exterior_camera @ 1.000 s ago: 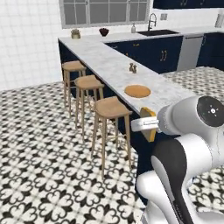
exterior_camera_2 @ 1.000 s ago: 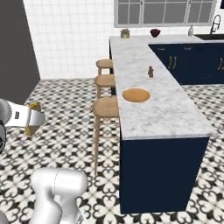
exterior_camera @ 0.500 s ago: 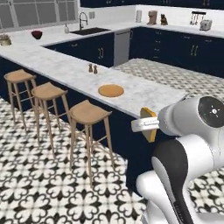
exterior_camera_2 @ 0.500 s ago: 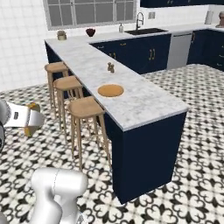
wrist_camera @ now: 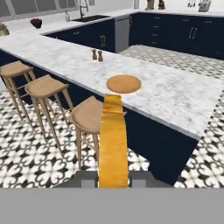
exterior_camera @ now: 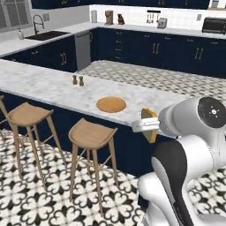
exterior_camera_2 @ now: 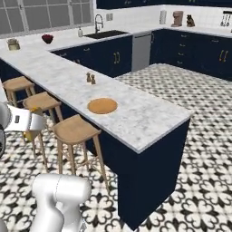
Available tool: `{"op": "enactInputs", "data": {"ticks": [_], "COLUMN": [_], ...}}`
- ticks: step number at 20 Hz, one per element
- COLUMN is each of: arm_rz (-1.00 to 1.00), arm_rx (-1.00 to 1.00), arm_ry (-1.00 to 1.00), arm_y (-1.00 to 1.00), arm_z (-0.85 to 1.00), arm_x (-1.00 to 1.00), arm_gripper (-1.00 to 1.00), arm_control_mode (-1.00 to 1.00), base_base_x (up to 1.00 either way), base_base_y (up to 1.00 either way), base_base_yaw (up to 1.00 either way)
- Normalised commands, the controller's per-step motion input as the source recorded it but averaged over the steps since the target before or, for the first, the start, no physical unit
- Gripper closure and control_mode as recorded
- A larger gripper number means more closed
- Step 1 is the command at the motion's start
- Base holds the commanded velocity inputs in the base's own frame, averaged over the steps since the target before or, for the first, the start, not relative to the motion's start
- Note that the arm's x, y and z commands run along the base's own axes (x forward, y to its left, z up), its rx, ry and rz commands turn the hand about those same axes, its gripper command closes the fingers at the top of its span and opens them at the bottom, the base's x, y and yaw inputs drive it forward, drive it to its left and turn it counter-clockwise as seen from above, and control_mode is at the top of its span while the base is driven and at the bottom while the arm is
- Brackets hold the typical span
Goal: Start the toaster. Once the lever pops up, take the bread to the plate on the dining counter.
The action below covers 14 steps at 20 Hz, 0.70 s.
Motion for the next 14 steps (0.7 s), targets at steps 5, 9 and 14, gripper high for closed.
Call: {"op": "enactInputs", "data": {"ticks": [5, 9, 14], "arm_rz": [0.00, 0.00, 0.00], "arm_rx": [0.00, 0.00, 0.00], "arm_ry": [0.00, 0.00, 0.00], "arm_y": [0.00, 0.00, 0.00], "arm_z": [0.00, 0.00, 0.00], "arm_x": [0.00, 0.00, 0.00], "arm_gripper": [1.00, 1.00, 1.00], "arm_control_mode": [1.00, 1.00, 1.00], "base_base_x": [0.77, 0.31, 0.12], "base_base_y": [1.00, 1.00, 1.00], "base_base_yaw": [-0.60, -0.60, -0.45]}}
